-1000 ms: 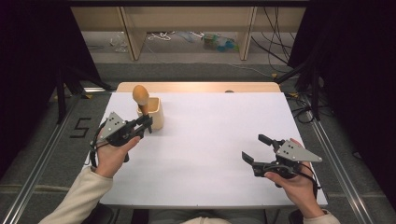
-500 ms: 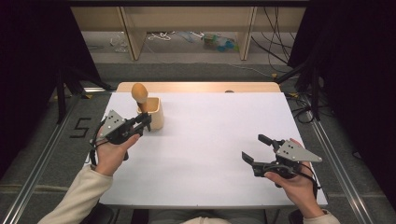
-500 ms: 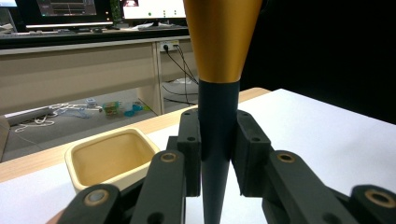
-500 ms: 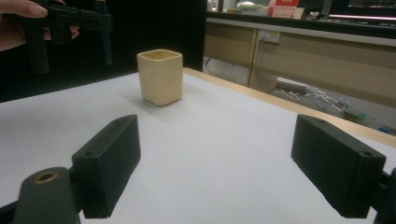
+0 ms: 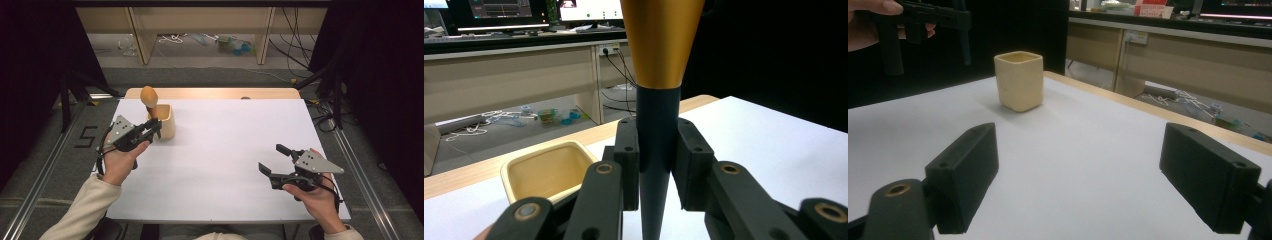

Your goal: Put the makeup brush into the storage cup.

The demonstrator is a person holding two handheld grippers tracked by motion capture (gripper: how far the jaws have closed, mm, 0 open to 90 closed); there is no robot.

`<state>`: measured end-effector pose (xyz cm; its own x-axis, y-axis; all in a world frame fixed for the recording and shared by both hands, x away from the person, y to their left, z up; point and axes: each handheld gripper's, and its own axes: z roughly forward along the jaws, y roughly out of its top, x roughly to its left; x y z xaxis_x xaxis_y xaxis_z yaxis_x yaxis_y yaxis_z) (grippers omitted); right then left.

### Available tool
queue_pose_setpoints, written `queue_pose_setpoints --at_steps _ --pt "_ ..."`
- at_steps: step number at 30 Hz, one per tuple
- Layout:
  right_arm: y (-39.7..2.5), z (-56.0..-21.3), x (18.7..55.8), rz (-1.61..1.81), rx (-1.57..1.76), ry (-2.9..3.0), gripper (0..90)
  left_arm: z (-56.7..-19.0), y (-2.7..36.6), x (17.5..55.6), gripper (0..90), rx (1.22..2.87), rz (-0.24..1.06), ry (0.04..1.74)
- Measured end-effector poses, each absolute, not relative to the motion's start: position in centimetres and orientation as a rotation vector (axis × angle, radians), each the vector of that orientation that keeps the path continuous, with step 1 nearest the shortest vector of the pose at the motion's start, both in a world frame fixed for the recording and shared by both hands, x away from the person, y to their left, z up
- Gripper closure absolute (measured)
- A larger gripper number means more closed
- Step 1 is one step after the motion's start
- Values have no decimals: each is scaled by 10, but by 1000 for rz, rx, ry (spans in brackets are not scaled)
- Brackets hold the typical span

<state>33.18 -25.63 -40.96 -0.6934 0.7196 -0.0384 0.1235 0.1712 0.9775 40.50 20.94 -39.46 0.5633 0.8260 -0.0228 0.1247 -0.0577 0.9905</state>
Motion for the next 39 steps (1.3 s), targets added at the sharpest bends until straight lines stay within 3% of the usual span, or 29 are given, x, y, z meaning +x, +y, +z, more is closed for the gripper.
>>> queue_pose_setpoints --at_steps 39 --pt "-256 -410 333 1548 796 1948 168 -390 215 427 747 1527 743 868"
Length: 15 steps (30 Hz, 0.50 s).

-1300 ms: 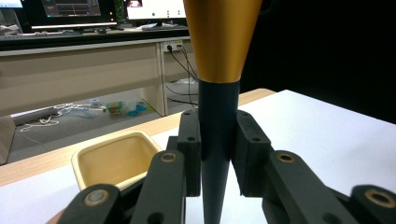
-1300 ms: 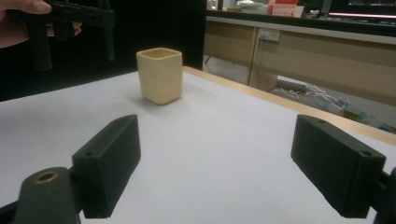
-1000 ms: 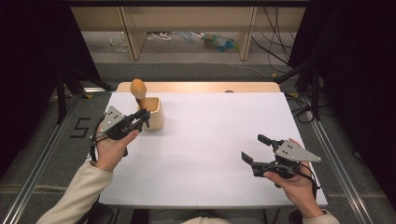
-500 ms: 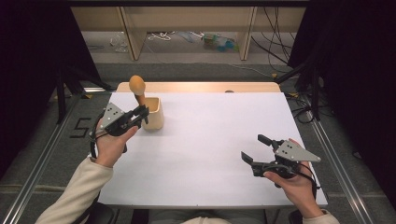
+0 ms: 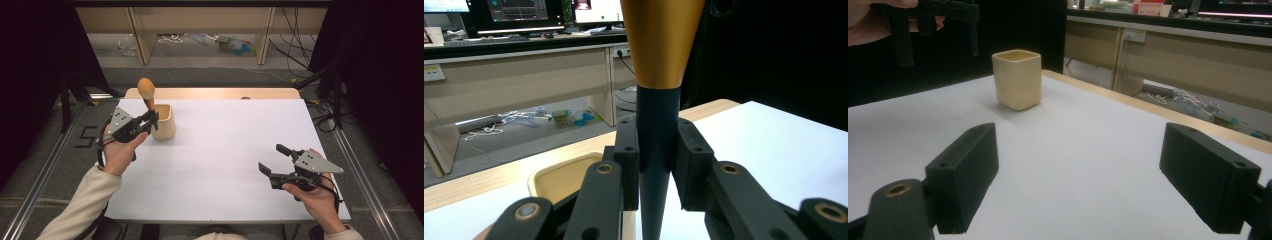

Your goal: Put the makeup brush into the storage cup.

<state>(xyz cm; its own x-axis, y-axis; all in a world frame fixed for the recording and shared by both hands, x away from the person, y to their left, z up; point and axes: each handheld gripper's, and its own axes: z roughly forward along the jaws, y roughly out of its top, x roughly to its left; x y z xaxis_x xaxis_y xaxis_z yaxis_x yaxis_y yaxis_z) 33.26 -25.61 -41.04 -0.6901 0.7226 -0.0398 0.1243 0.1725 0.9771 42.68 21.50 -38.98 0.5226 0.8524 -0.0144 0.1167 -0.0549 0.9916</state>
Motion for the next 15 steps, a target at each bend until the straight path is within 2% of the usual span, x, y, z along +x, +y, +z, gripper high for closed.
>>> queue_pose_setpoints --at_steps 15 --pt "-256 -410 332 1546 815 1954 168 -389 214 433 747 1524 753 877"
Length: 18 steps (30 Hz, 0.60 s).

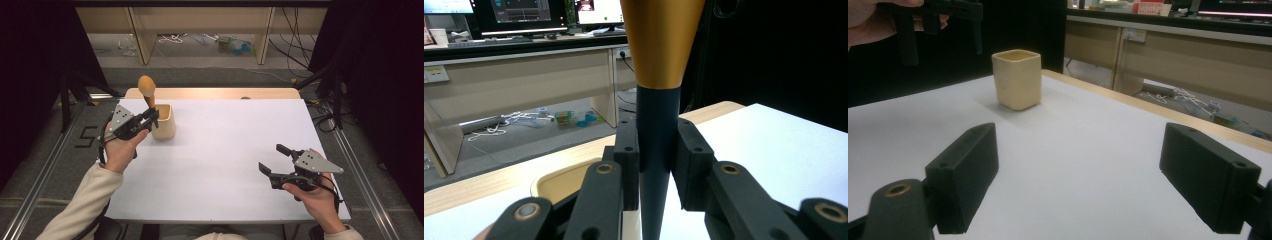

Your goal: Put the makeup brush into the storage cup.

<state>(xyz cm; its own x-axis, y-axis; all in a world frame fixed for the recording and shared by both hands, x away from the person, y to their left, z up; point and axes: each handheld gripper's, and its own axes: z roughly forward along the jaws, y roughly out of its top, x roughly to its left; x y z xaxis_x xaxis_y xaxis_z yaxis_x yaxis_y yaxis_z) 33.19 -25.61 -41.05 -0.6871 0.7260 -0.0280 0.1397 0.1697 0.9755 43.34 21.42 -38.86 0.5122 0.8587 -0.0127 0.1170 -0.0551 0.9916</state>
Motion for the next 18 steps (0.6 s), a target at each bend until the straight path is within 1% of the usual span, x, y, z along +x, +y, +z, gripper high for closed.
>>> queue_pose_setpoints --at_steps 18 --pt "-256 -411 333 1552 802 1953 168 -390 213 441 747 1521 765 890"
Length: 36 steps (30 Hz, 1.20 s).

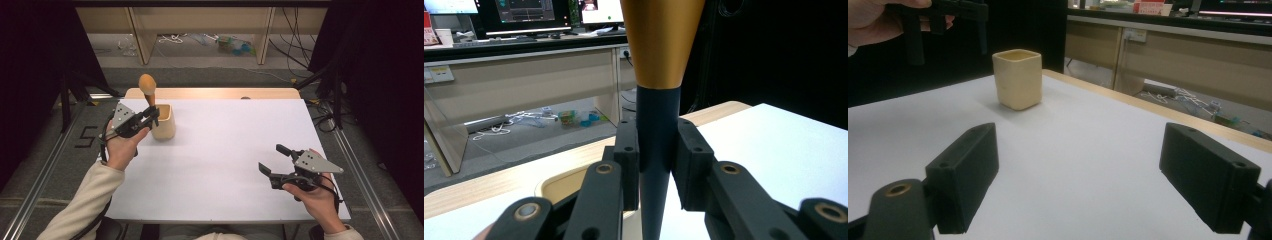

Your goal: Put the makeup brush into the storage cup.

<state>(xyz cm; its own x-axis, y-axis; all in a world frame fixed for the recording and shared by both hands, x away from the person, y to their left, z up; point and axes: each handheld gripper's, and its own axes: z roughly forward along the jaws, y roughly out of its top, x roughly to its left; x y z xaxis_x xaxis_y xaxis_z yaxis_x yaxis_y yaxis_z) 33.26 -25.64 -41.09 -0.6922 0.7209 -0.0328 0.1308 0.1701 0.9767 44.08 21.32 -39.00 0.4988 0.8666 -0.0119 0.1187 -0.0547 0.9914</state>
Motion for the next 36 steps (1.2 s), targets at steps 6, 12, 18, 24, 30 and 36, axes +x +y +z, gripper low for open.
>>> queue_pose_setpoints --at_steps 6,12,18,24,30,36 --pt "-257 -411 332 1549 804 1956 168 -389 213 442 747 1518 757 900" --pt "-257 -411 332 1548 805 1956 168 -389 212 445 747 1515 755 898" --pt "-257 -411 333 1546 805 1957 168 -388 212 448 747 1511 757 905" --pt "-257 -411 333 1545 803 1957 169 -387 212 451 747 1506 761 908" --pt "-256 -411 333 1542 804 1955 169 -387 212 453 747 1509 765 905" --pt "-256 -411 333 1544 801 1954 169 -386 211 456 747 1499 762 913"
